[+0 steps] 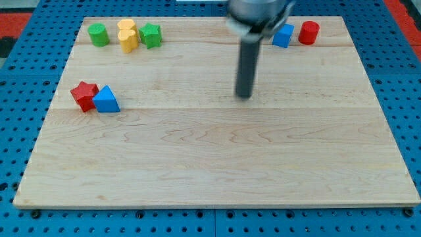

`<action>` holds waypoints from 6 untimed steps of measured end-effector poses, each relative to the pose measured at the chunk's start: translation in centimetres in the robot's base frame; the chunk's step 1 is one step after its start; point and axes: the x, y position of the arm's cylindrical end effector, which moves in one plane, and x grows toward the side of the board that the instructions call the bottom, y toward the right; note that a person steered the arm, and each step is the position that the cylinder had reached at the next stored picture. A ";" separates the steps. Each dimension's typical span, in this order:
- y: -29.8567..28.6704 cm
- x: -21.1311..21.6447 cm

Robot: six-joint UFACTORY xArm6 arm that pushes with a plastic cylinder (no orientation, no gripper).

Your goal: Nudge the red star and blue triangle

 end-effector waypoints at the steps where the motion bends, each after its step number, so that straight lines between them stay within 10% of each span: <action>1: -15.4 3.7; 2: -28.9 1.1; 3: -29.9 -0.9; 6: -13.7 -3.7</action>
